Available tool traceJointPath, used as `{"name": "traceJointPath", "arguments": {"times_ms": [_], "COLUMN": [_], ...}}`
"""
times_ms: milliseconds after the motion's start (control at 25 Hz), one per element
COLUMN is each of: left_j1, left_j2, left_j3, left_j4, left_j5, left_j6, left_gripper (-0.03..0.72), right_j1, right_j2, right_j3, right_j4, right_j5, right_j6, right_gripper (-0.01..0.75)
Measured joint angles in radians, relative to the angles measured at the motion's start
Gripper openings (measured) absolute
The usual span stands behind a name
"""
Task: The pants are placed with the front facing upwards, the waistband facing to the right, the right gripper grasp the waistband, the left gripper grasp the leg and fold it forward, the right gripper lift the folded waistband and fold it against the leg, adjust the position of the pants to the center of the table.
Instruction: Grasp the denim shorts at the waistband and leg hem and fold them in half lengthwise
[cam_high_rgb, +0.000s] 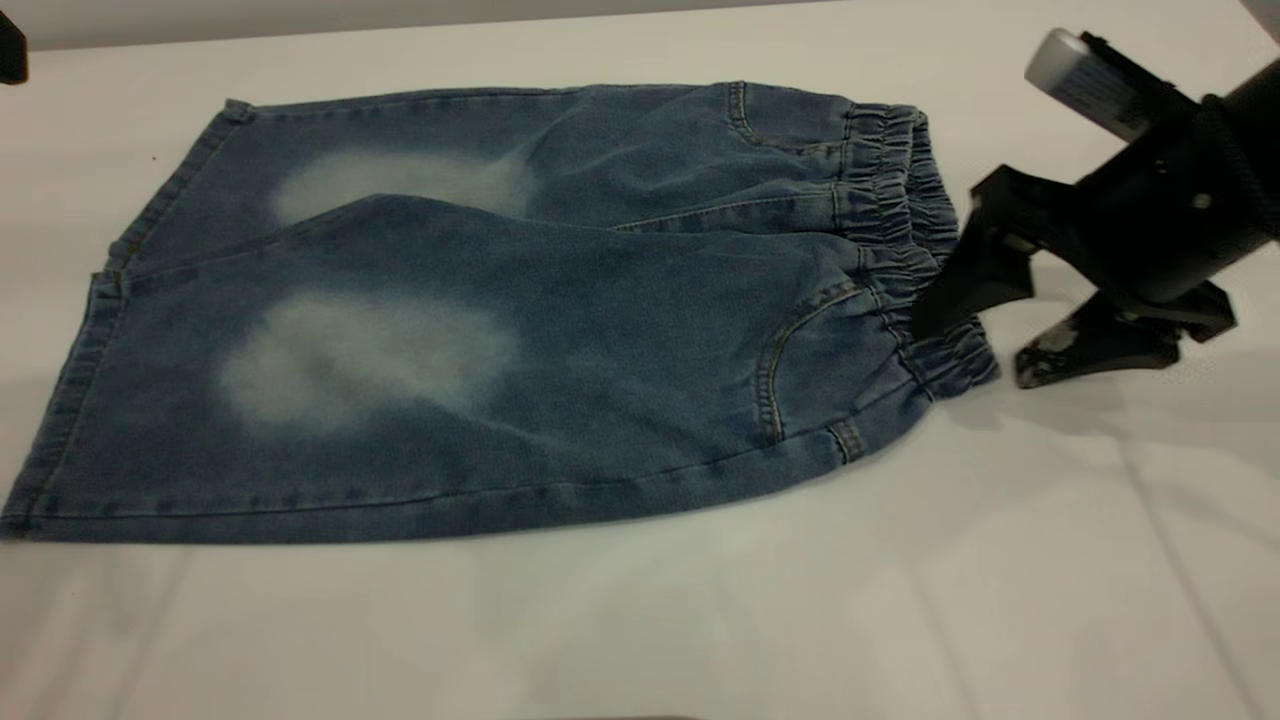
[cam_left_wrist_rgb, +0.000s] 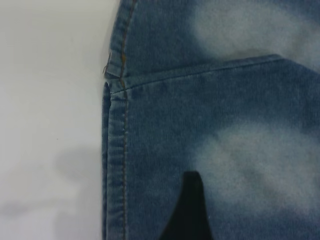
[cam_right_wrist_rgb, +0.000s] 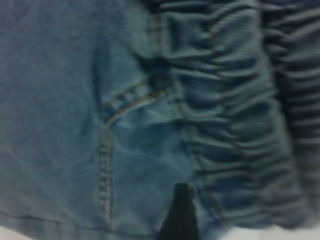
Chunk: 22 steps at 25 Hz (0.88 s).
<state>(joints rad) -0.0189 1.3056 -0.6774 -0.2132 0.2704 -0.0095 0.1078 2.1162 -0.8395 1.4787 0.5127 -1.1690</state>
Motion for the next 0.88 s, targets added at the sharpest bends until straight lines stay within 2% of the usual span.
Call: {"name": "traceJointPath", "arguments": {"times_ms": [120, 240, 320, 520, 560, 680, 880], "left_j1": [0.000, 0.000, 0.000, 0.000, 0.000, 0.000, 0.000], "left_j2": [0.002, 0.003, 0.003, 0.003, 0.003, 0.003, 0.003], "left_j3": [0.000, 0.000, 0.000, 0.000, 0.000, 0.000, 0.006], "left_j4": [0.000, 0.000, 0.000, 0.000, 0.000, 0.000, 0.000], "left_j5": [-0.002, -0.002, -0.002, -0.002, -0.002, 0.015, 0.063], "left_j6": [0.000, 0.000, 0.000, 0.000, 0.000, 0.000, 0.000], "left_gripper": [0.587, 0.587, 0.587, 0.587, 0.587, 0.587, 0.587], "right_j1": [0.024, 0.039, 0.041, 0.041, 0.041, 0.041, 0.035], "right_j2": [0.020, 0.032, 0.037, 0.054, 0.055, 0.043, -0.042], "right_j3": [-0.029, -0.044, -0.045, -0.045, -0.045, -0.045, -0.068], "right_j4": [0.004, 0.007, 0.006, -0.040, -0.047, -0.062, -0.133], "right_j5": [0.014, 0.018, 0.021, 0.045, 0.053, 0.070, 0.092], "right_j6": [-0.001, -0.001, -0.001, -0.001, -0.001, 0.000, 0.040], "right_gripper": [0.572, 0.522, 0.442, 0.111, 0.066, 0.029, 0.027]}}
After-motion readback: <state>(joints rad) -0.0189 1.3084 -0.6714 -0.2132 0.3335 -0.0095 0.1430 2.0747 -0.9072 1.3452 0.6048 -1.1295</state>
